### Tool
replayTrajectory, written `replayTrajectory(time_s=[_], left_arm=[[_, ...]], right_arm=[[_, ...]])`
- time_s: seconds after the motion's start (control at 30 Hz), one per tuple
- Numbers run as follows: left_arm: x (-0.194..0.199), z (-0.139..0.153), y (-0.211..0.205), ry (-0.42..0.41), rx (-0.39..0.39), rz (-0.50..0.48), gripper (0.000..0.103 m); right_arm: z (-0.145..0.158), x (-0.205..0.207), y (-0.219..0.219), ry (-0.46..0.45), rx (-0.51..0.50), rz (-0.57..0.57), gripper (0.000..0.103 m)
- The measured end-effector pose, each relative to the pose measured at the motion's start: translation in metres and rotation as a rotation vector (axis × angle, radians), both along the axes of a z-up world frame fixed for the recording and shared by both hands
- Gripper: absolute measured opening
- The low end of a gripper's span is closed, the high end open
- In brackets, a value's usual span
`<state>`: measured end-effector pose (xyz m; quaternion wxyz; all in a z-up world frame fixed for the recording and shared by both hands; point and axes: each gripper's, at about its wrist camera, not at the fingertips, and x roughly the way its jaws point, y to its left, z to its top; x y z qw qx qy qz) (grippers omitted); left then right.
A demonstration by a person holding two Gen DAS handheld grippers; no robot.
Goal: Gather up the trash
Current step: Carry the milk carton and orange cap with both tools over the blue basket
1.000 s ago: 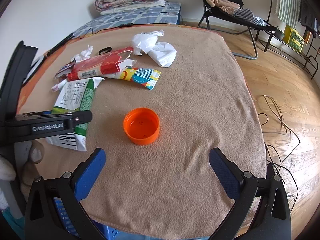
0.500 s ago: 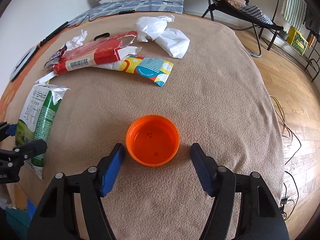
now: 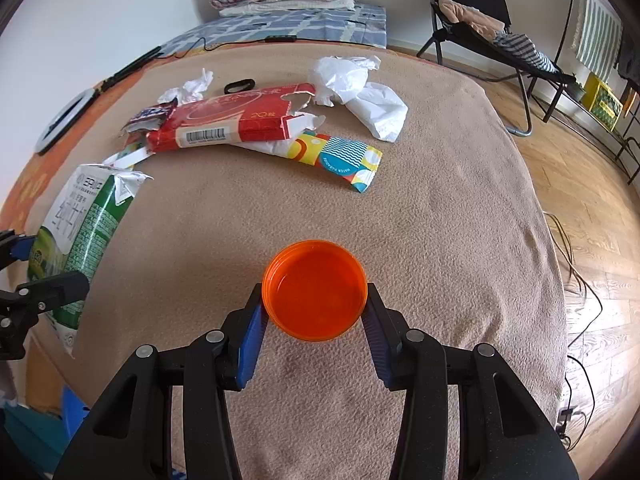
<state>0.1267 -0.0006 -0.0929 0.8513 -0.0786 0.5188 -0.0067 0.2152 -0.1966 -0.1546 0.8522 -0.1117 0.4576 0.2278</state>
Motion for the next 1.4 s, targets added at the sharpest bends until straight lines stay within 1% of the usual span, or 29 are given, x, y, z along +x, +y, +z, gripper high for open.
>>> replayTrajectory(time_s=[0.33,0.5,0.63,0.73,0.87,1.03,1.23,1.4], left_arm=[[-0.041,0.021,-0.003,-0.020,-0.025,-0.055,0.077],[-0.068,0.026,-0.003,-0.025,-0.027,-0.065,0.077],[-0.087,0.026,-0.001,-0.020,-0.035,-0.070,0.077],[-0.101,0.023,-0.001,-0.011,-0.044,-0.078,0.077],[-0.120,0.018,-0.003,-0.002,-0.049,-0.087,0.077],[-0.138,0.002,-0.008,0.032,-0.063,-0.101,0.077],[-0.150,-0.014,-0.016,0.066,-0.064,-0.138,0.077],[-0.155,-0.024,-0.023,0.083,-0.058,-0.168,0.077]], right_arm=[[0.025,-0.043,0.011,-0.036,0.038,0.091,0.044],[0.032,-0.071,0.016,-0.045,0.042,0.129,0.044],[0.037,-0.091,0.015,-0.034,0.061,0.141,0.044],[0.039,-0.107,0.016,-0.031,0.074,0.157,0.044],[0.037,-0.125,0.016,-0.002,0.111,0.176,0.044],[0.031,-0.140,0.015,0.030,0.146,0.194,0.044],[0.021,-0.156,0.015,0.067,0.171,0.218,0.044],[0.009,-0.166,0.019,0.097,0.172,0.242,0.045]])
